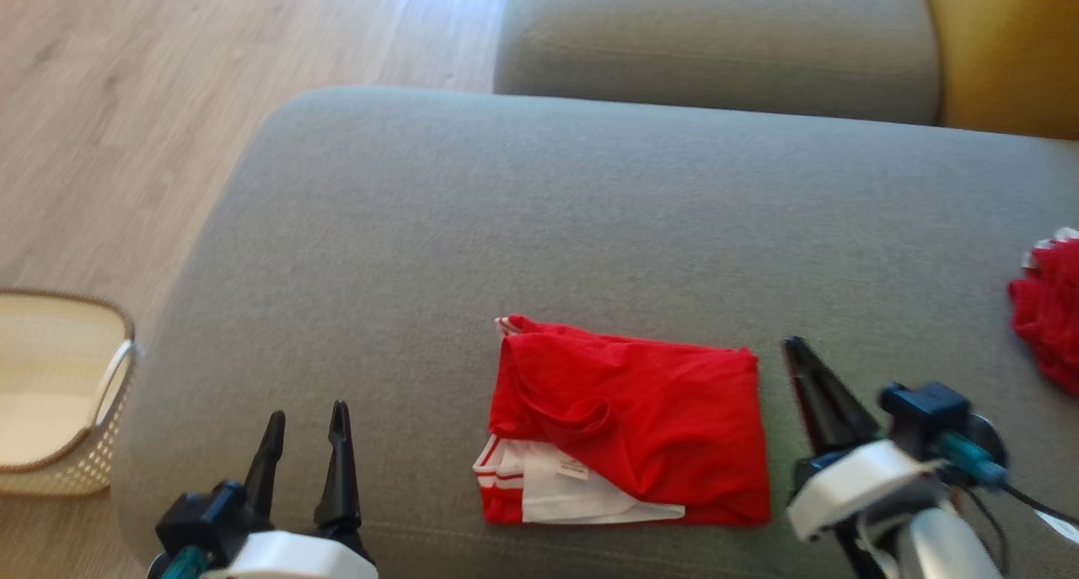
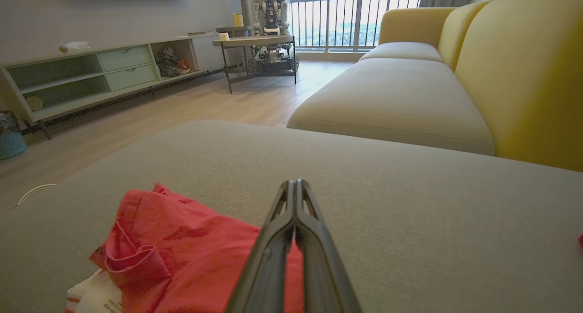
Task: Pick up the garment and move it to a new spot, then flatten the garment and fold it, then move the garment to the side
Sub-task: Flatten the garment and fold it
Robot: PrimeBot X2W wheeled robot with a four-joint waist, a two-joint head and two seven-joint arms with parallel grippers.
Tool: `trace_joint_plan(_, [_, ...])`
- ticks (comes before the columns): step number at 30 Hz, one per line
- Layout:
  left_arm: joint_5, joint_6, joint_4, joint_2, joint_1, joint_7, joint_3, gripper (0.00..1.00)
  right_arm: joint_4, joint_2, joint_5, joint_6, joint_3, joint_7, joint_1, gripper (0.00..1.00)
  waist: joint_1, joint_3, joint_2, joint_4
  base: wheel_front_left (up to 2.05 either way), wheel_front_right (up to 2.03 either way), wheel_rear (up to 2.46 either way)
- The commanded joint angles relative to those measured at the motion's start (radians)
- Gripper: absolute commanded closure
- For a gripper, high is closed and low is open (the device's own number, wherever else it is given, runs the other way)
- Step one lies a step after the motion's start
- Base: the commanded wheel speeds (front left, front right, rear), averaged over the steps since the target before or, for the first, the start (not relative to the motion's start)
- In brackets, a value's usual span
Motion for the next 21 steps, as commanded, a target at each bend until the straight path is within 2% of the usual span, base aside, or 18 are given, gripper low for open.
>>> trace_joint_plan(1, [0.012,0.007,-0.032,-0.004,-0.064,-0.012,0.028,0.00,-0.014,-0.005,0.004,0.000,0.055,0.011,-0.068,1.00,0.0000,0.020,0.0000,0.024,0.00,0.00,0.00])
trace_joint_plan(12, [-0.009,0.030,-0.051,-0.004,-0.097,-0.012,-0.007,0.00,0.105,-0.056,0.042,0.000,0.229,0.081,-0.155,1.00,0.0000,0.097,0.0000,0.115,0.00,0.00,0.00])
trace_joint_plan(21, [-0.018,0.039,-0.059,-0.004,-0.106,-0.012,-0.025,0.00,0.200,-0.093,0.092,0.000,0.341,0.116,-0.190,1.00,0.0000,0.112,0.0000,0.153,0.00,0.00,0.00])
